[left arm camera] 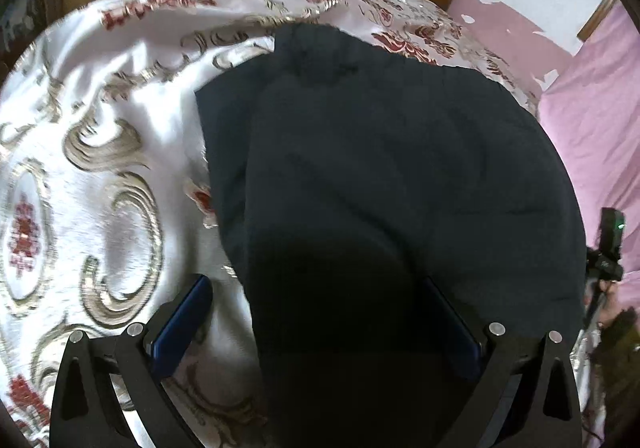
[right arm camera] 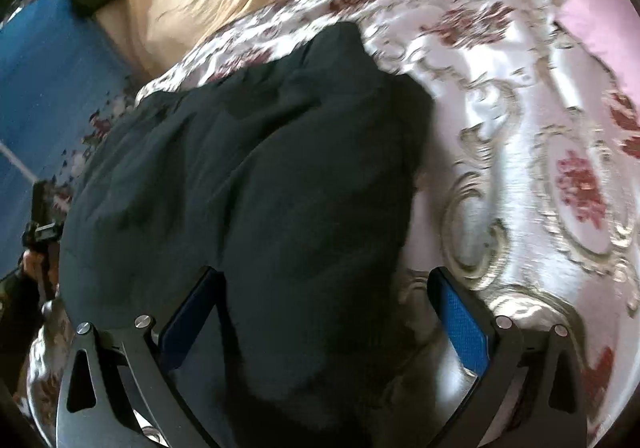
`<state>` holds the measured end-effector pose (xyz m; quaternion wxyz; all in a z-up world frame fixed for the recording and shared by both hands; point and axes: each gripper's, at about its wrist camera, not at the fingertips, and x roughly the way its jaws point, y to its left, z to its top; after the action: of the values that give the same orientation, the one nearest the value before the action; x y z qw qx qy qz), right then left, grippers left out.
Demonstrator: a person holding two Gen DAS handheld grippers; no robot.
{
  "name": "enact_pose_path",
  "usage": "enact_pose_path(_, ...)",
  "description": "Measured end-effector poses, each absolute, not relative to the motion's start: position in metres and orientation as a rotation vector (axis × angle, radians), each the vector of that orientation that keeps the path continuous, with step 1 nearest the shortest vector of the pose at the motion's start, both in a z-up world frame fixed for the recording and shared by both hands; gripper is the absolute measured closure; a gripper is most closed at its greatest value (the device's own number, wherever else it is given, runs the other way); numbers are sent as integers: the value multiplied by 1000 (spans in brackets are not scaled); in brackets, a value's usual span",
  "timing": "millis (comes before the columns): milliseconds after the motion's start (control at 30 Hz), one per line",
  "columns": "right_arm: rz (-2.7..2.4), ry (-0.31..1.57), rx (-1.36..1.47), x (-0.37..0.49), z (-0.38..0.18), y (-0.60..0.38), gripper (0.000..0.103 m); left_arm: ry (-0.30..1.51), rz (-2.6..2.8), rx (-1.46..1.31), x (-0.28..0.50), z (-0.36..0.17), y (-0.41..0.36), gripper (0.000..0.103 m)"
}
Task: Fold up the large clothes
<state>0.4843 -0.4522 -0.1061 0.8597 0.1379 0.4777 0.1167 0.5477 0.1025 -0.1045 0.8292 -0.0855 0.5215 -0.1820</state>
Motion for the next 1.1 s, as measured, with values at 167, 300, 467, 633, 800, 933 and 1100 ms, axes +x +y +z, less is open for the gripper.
enact_pose_path(167,315,1022,346,499,-115,-446,1,1123,-433,-224,551,-112,102,0)
enact_pose_path(300,337,1058,356,509,-123,-441,1,1124,-450,-227,553,-114,100,0)
enact_pose_path(467,341,1071,350,514,-128,-433,1,1124,-467,-231,555,-116,96,0)
enact_pose_path(633,327,1063,347,510,-126,-427,1,1119,-460,-212,554,-115,89,0)
enact_pose_path(800,277,1060,289,506,-122,-419,2,1101,-455,-184,551,-108,79,18)
enact_pose_path(933,260,1056,286,503,-116,-409,17,1073,-411,-130,544,-97,67,33)
enact_pose_path(1100,229,1028,254,498,-102,-397,40,1053,-303,-78,538,-83,54,59)
